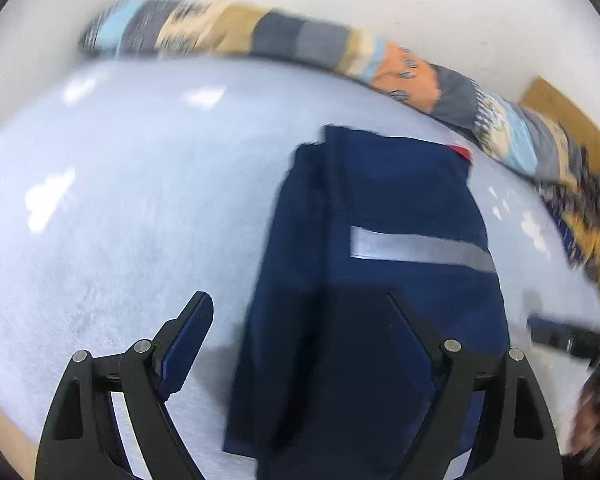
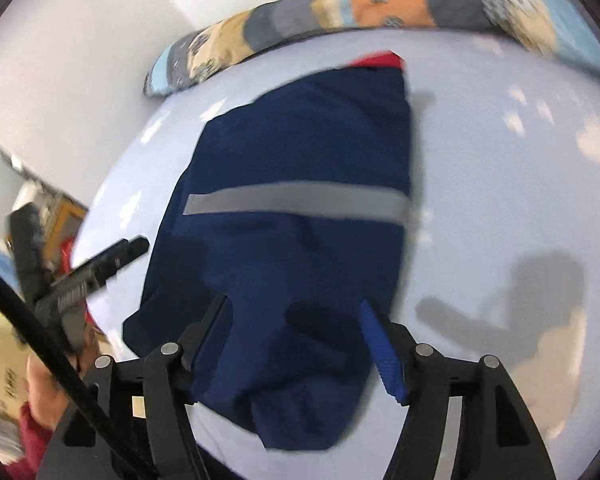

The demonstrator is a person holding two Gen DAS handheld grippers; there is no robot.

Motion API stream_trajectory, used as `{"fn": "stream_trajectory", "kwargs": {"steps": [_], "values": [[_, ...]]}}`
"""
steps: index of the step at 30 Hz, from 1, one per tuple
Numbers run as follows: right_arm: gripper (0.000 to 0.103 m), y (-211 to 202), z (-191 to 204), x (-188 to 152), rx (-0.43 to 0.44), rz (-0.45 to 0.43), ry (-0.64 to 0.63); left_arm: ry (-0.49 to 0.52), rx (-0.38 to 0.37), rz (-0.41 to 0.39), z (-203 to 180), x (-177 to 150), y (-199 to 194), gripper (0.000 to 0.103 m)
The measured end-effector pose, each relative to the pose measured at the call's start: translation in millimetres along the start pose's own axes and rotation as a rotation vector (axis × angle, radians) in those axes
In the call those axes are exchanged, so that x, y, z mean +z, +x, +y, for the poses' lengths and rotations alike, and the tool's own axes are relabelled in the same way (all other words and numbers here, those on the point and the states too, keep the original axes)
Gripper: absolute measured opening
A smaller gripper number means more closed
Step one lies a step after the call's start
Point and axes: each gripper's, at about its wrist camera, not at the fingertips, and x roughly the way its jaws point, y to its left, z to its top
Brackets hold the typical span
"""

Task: Fold large clothes

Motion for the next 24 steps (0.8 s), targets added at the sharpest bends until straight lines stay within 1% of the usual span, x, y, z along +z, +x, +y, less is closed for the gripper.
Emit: {"fn": "stream_trajectory", "kwargs": {"steps": [1,3,4,5,6,7,8,9,10,12,13,15,16,17,18,19,20,21,22,23,24], "values": [[0.071,2,-9,-2,0.008,0.002,0.034,-0.044,-0.016,0.022,13,3,6,0.085],[0.071,7,-22,-3,-0.009,0.01,0.078,-0.138,-0.034,0.047,35,4,19,0.085],[0.071,9,-26,0,-0.007,0.01,0.091,-0.171,-0.058,0.067,41,4,25,0.085],[0.071,7,-28,0,-0.005,0.006,0.104,-0.197,-0.1,0.082,45,4,30,0.082],[0.071,4,-31,-1,-0.004,0.0,0.116,-0.198,-0.129,0.092,45,2,35,0.078],[0.071,0,-31,0,0.002,-0.006,0.115,-0.178,-0.109,0.105,41,3,41,0.069],[0.071,0,-28,1,0.007,-0.012,0.106,-0.151,-0.072,0.12,37,2,48,0.066],[0.071,0,-24,1,0.008,-0.019,0.095,-0.12,-0.044,0.137,31,1,56,0.066],[0.073,0,-22,0,0.012,-0.023,0.086,-0.104,-0.033,0.147,27,-1,62,0.061],[0.074,9,-21,0,0.023,-0.002,0.078,-0.079,-0.014,0.155,19,-2,66,0.06],[0.074,15,-21,0,0.014,0.013,0.076,-0.077,-0.016,0.154,18,-1,65,0.058],[0.074,21,-23,1,0.0,0.029,0.076,-0.101,-0.042,0.156,19,3,61,0.058],[0.074,22,-25,2,-0.001,0.031,0.081,-0.116,-0.047,0.154,21,6,59,0.062],[0.074,23,-28,2,0.003,0.031,0.091,-0.133,-0.049,0.15,26,8,57,0.069],[0.074,23,-30,3,0.013,0.031,0.102,-0.155,-0.06,0.134,31,10,53,0.072],[0.074,22,-34,4,0.03,0.026,0.121,-0.167,-0.071,0.124,37,14,51,0.078],[0.074,21,-37,5,0.044,0.022,0.135,-0.175,-0.078,0.122,41,17,49,0.083],[0.074,21,-40,6,0.06,0.02,0.151,-0.183,-0.088,0.128,45,18,51,0.085],[0.075,20,-44,6,0.071,0.016,0.166,-0.199,-0.113,0.152,48,19,56,0.089],[0.076,21,-49,7,0.083,0.012,0.182,-0.222,-0.161,0.181,52,18,64,0.089],[0.076,23,-53,8,0.096,0.012,0.196,-0.239,-0.204,0.193,55,14,64,0.089]]}}
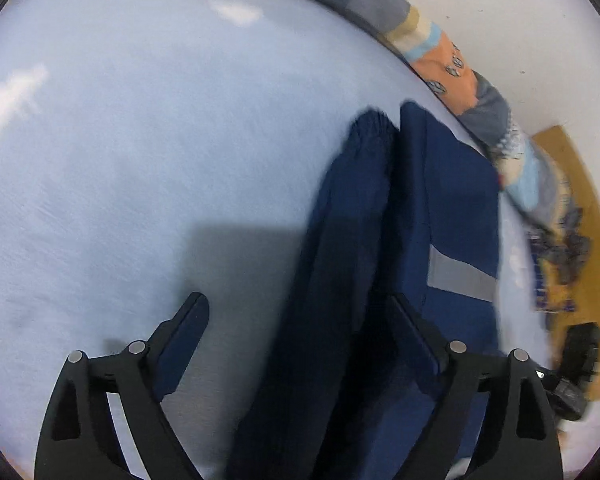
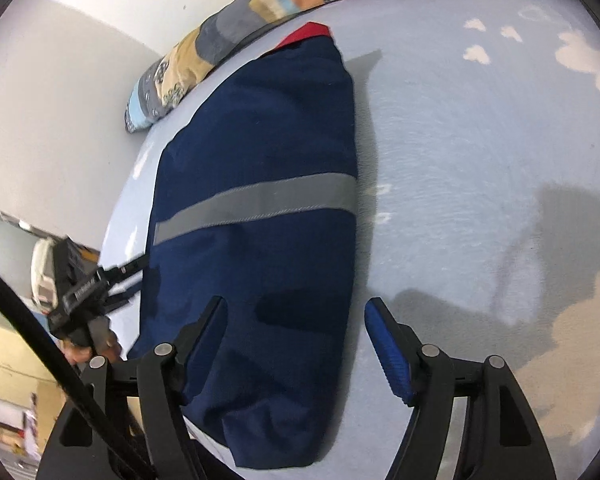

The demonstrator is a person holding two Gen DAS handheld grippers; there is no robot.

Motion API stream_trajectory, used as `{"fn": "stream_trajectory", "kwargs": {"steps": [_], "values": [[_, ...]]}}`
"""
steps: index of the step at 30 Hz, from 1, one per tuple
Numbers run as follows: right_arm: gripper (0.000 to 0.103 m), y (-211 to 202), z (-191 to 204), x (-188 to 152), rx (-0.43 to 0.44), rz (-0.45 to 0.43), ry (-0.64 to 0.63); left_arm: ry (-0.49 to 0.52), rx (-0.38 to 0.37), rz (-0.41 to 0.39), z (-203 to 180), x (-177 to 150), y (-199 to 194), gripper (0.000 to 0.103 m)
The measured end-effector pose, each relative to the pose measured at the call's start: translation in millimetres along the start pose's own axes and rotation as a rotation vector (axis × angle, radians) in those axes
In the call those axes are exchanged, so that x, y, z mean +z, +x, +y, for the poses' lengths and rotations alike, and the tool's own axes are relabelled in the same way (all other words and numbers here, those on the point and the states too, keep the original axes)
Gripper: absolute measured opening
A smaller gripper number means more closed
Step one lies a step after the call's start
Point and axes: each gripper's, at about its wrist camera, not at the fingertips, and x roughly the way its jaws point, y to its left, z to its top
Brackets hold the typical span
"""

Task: Fold large clothes

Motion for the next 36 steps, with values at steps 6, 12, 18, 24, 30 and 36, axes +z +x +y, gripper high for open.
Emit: {"fn": "stream_trajectory", "kwargs": {"steps": [6,12,18,24,30,36], "values": [[0.078,29,-26,6,0.122,0.032,0.1,-0.091,-0.292,0.06,8,8,23,0.09],[0.085,56,-8,12,0.198,-0.009,0.048,0.017,-0.256,0.09,-33,1,45,0.09],[0.047,37,22,15,0.08,-0.027,-0.074,0.159,-0.101,0.019,-78,-13,28,0.061],[0.043,-17,43,7,-0.026,-0.073,-0.189,0.21,-0.21,0.009,-124,-27,8,0.051],[0.049,-83,-7,-6,-0.081,-0.125,-0.171,0.337,-0.213,0.06,-173,-72,22,0.05],[0.068,-100,-79,-10,-0.315,-0.101,0.05,0.299,0.094,0.004,-164,-69,42,0.056]]}}
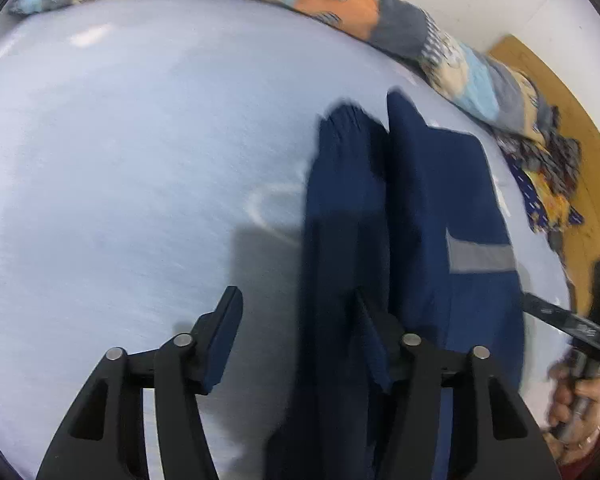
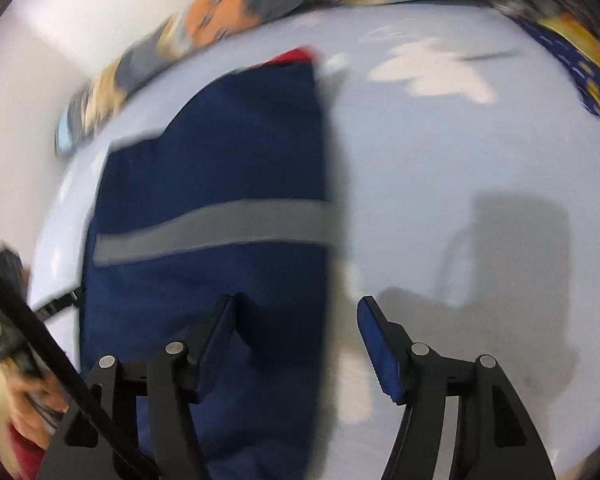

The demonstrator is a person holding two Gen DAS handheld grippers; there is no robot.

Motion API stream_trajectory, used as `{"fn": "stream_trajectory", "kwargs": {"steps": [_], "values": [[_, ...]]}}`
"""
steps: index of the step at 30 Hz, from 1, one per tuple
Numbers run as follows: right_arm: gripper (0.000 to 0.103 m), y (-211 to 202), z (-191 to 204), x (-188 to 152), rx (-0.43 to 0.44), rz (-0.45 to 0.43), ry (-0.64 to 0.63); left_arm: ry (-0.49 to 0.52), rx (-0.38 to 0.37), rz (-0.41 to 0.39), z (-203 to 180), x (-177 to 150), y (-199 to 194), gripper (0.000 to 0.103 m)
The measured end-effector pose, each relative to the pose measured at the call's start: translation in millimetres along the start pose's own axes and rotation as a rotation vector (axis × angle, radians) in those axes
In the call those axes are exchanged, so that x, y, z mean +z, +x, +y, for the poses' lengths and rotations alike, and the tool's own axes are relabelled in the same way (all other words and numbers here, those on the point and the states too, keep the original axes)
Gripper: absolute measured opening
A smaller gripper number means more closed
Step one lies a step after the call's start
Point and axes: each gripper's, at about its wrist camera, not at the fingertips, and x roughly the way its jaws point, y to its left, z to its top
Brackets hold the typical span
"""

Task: Fold large clothes

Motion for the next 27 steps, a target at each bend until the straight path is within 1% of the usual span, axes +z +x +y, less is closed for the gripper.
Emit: {"fn": "stream_trajectory", "kwargs": {"steps": [1,3,4,5,6,7,8,9,10,11,12,13,14,15,16,18,19,21,23,24,26,27], "values": [[0.068,-16,0,1,-0.032,-0.055,-0.02,0.043,0.042,-0.047,-6,2,-10,0.056],[0.068,-40,12,1,-0.067,-0.153,-0.105,0.126,0.119,-0.146,-22,0,-27,0.061],[0.068,-48,22,1,-0.055,-0.198,-0.145,0.167,0.138,-0.186,-31,-1,-34,0.065],[0.068,-50,30,2,-0.04,-0.223,-0.164,0.213,0.138,-0.222,-44,-5,-40,0.066],[0.06,-47,42,5,-0.031,-0.235,-0.175,0.27,0.129,-0.248,-62,-9,-43,0.068],[0.051,-43,52,7,-0.019,-0.244,-0.189,0.327,0.122,-0.271,-80,-15,-44,0.071],[0.037,-34,63,10,-0.014,-0.24,-0.202,0.382,0.113,-0.289,-94,-25,-44,0.074],[0.034,-26,66,11,-0.017,-0.232,-0.212,0.422,0.106,-0.299,-104,-33,-40,0.074],[0.034,-13,75,18,-0.029,-0.224,-0.217,0.464,0.103,-0.297,-113,-41,-33,0.076],[0.034,-3,78,22,-0.035,-0.223,-0.215,0.505,0.122,-0.269,-121,-49,-22,0.078],[0.034,4,78,25,-0.038,-0.209,-0.214,0.521,0.159,-0.241,-129,-46,-3,0.078],[0.034,23,80,32,-0.043,-0.158,-0.206,0.516,0.213,-0.207,-126,-49,16,0.078],[0.034,40,80,34,-0.046,-0.098,-0.198,0.503,0.238,-0.18,-121,-50,29,0.081],[0.036,54,80,35,-0.065,-0.087,-0.187,0.47,0.224,-0.196,-112,-51,37,0.082],[0.037,62,82,35,-0.082,-0.083,-0.177,0.453,0.221,-0.221,-108,-52,37,0.086],[0.038,65,87,36,-0.114,-0.078,-0.187,0.461,0.25,-0.241,-112,-49,35,0.087],[0.038,57,91,35,-0.114,-0.098,-0.195,0.458,0.252,-0.26,-115,-48,32,0.087],[0.038,36,95,30,-0.086,-0.124,-0.192,0.435,0.251,-0.323,-123,-49,17,0.087],[0.039,8,99,18,-0.08,-0.169,-0.196,0.413,0.236,-0.363,-128,-50,3,0.087],[0.043,-4,100,10,-0.087,-0.183,-0.21,0.401,0.233,-0.39,-130,-52,-6,0.087],[0.047,-26,103,-16,-0.113,-0.206,-0.246,0.397,0.226,-0.416,-133,-60,-18,0.087],[0.048,-35,104,-32,-0.125,-0.216,-0.26,0.399,0.232,-0.426,-128,-70,-26,0.087]]}}
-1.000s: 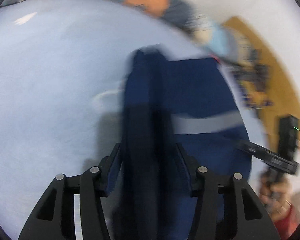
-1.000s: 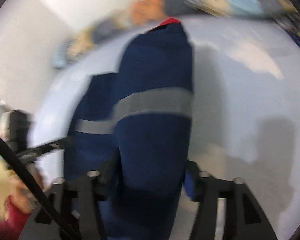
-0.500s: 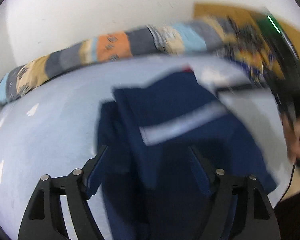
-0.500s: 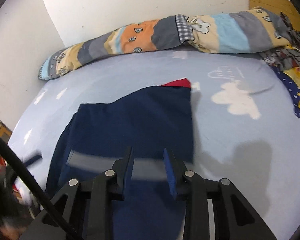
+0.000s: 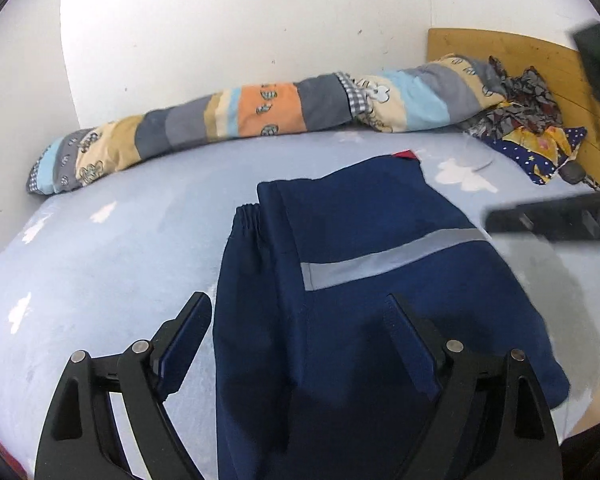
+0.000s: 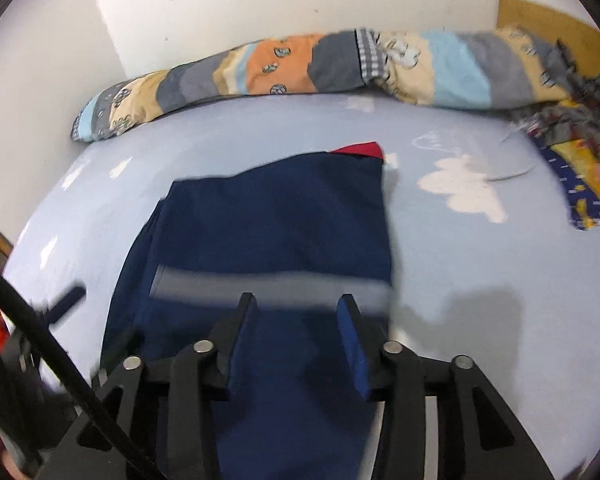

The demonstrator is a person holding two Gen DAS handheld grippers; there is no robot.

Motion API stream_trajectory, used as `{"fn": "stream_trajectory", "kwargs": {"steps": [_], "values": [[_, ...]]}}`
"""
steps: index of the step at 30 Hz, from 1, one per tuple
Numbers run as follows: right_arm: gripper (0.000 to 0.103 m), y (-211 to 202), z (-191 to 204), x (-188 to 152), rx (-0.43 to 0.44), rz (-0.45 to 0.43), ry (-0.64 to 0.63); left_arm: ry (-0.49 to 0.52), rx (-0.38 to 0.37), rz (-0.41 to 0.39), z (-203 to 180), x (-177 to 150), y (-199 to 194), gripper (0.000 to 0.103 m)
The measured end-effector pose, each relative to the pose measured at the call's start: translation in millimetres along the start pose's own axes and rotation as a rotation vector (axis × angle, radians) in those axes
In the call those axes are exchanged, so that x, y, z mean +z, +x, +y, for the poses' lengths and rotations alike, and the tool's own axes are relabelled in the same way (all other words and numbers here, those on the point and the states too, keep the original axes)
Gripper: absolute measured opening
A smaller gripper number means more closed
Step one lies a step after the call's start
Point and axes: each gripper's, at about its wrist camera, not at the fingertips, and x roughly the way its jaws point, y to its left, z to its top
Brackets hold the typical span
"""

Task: Fold large clothes
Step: 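Open both tools and pull them back from the folded jacket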

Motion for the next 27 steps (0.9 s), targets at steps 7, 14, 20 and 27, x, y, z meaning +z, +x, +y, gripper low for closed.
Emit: {"fn": "stream_trajectory", "kwargs": {"steps": [7,14,20,27], "values": [[0.048,-36,0,-97,0.072,0.002,0.123,0.0,0.023,0.03,-19,-58,-34,0.089],[0.049,-7,21,-122,-0.045,0.073,0.025,0.017,0.026,0.093,-23,-95,-20,0.091],[0.054,-16,37,-127,-0.122,0.019,-0.043,-0.055,0.051,0.069,-3,-99,-35,0.091],[0.07,-43,45,-141,-0.135,-0.062,-0.018,-0.078,0.083,0.022,3,-97,-55,0.091]]}}
